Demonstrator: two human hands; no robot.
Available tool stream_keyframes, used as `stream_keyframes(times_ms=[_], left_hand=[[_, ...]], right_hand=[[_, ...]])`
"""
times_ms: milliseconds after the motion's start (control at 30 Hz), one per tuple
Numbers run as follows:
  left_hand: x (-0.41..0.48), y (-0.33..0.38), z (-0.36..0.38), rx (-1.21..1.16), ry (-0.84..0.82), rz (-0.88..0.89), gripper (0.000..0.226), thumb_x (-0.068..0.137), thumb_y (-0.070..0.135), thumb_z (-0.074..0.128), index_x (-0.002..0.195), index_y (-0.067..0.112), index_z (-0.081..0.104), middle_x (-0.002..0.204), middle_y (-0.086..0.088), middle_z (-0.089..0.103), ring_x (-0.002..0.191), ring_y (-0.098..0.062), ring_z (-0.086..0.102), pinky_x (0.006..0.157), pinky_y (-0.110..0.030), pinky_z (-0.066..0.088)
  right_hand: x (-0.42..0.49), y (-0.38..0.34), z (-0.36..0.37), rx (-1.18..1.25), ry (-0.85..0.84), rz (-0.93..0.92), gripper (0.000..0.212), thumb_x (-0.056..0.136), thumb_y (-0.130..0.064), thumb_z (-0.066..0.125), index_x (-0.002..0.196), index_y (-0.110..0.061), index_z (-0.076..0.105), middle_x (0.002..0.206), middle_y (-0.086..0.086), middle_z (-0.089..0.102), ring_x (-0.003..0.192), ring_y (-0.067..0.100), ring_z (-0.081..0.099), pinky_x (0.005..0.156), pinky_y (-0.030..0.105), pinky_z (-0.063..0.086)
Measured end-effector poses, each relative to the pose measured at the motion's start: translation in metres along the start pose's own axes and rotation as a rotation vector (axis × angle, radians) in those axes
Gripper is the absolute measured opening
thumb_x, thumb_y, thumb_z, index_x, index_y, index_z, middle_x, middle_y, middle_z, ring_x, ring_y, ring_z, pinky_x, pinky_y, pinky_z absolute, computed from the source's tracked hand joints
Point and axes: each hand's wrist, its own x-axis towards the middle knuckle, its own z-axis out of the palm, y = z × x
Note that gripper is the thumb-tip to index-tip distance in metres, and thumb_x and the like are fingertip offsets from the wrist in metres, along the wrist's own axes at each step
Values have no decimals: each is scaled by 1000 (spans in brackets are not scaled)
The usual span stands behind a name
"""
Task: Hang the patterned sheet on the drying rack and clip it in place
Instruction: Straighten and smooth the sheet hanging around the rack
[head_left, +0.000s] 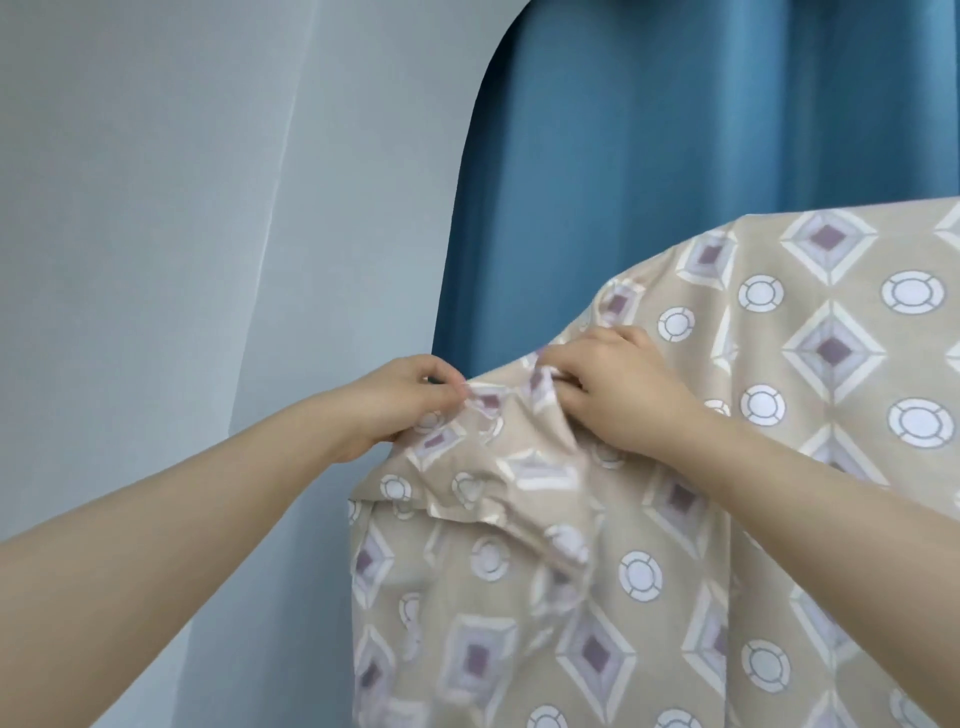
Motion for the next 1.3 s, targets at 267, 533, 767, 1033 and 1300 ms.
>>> stream_keyframes(times_ms=[267, 533, 767, 1033, 1300], left_hand=[[-18, -12, 7, 172, -413, 183, 102, 61, 14, 85, 126, 59, 20, 128, 23, 44, 113, 7, 50, 87, -14, 46], [-9, 6, 4, 222, 608, 497, 63, 70, 20, 68, 123, 34, 37, 108, 7, 48, 79, -11, 56, 75, -31, 48], [-24, 45, 5, 879, 445, 1263, 48, 69, 38, 60, 113, 31, 42, 103, 6, 37, 81, -13, 52, 66, -28, 43], [-22, 69, -28, 924, 641, 531, 15, 83, 16, 44, 87, 19, 58, 92, -2, 57, 82, -23, 54, 61, -30, 38], [-25, 79, -81, -96, 274, 11, 23, 91, -1, 49, 77, 14, 59, 70, -2, 62, 52, -9, 60, 47, -15, 52]], right_hand=[[25, 18, -4, 307, 21, 298, 30, 85, -15, 49, 59, -18, 33, 58, -6, 44, 73, 21, 47, 73, 38, 43], [29, 4, -9, 291, 83, 368, 37, 92, -25, 43, 57, -16, 35, 58, -4, 47, 74, 26, 49, 71, 38, 45], [28, -4, -22, 33, 4, 459, 33, 93, -31, 37, 62, -20, 41, 68, -1, 47, 81, 26, 43, 74, 33, 29], [28, -5, -29, 137, 6, 539, 31, 93, -28, 40, 64, -16, 44, 67, -3, 51, 83, 27, 49, 74, 33, 32], [36, -6, -37, 225, 112, 341, 19, 92, -30, 46, 77, -19, 52, 75, -1, 59, 87, 26, 55, 68, 34, 41]])
